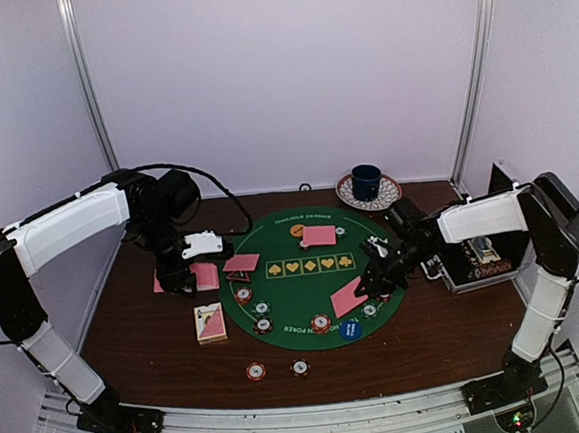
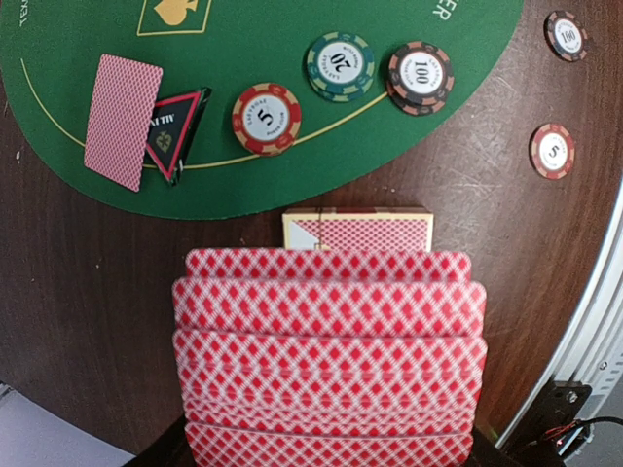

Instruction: Distribute texas hold em gaming equipment

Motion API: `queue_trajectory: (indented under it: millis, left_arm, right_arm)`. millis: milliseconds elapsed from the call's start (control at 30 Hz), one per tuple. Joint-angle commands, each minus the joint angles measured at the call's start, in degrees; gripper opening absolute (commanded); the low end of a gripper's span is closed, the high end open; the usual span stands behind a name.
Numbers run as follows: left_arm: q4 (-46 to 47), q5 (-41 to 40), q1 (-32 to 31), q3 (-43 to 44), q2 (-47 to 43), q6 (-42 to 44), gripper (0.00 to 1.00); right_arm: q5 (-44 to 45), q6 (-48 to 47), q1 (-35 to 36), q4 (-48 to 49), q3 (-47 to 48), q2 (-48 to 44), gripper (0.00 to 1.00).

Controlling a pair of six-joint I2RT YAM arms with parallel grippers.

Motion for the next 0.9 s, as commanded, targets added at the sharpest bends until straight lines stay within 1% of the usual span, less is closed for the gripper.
queue_trajectory:
  millis: [0, 67, 200, 300, 400, 500, 600, 633, 767, 867]
  left_arm:
    - [0.1, 0.6, 0.1, 0.3, -1.8, 0.2, 0.00]
    - [0.1, 0.7, 0.1, 0.3, -1.8, 0.2, 0.00]
    - [0.1, 0.8, 0.1, 0.5, -1.7, 0.2, 0.00]
    - [0.1, 1.0, 0.1, 0.5, -1.6, 0.2, 0.00]
    - [0.1, 1.0, 0.1, 0.6, -1.6, 0.1, 0.00]
    - [0.1, 1.0, 0.1, 0.6, -1.6, -0.2, 0.00]
    - [0.1, 1.4, 0.1, 0.8, -1.4, -0.6, 0.00]
    - [0.1, 1.4, 0.1, 0.9, -1.3, -0.7, 0.00]
    - [0.1, 1.8, 0.1, 1.4, -1.1, -1.1, 0.00]
    - [0.1, 2.0, 0.1, 2.0, -0.9, -1.3, 0.00]
  right_arm:
    - [4.9, -5.1, -0.2, -6.2, 3.6, 1.2, 0.16]
    - [7.7, -6.7, -0.2, -8.6, 5.0, 0.2, 0.27]
    - [13.6, -9.3, -0.2, -13.7, 8.0, -2.5, 0.44]
    - [16.7, -10.0, -0.1, -16.1, 10.1, -4.2, 0.52]
    - [17.5, -8.8, 0.4, -15.4, 11.6, -5.5, 0.63]
    - [13.9, -4.5, 2.4, -9.6, 11.9, -6.2, 0.68]
    - [8.5, 3.5, 5.2, 1.7, 11.0, -5.4, 0.70]
    - [6.6, 7.8, 6.3, 6.2, 10.5, -4.6, 0.71]
    - [4.5, 18.7, 11.8, 22.2, 11.1, -0.6, 0.73]
    - [3.7, 24.0, 15.3, 30.3, 13.6, 4.0, 0.74]
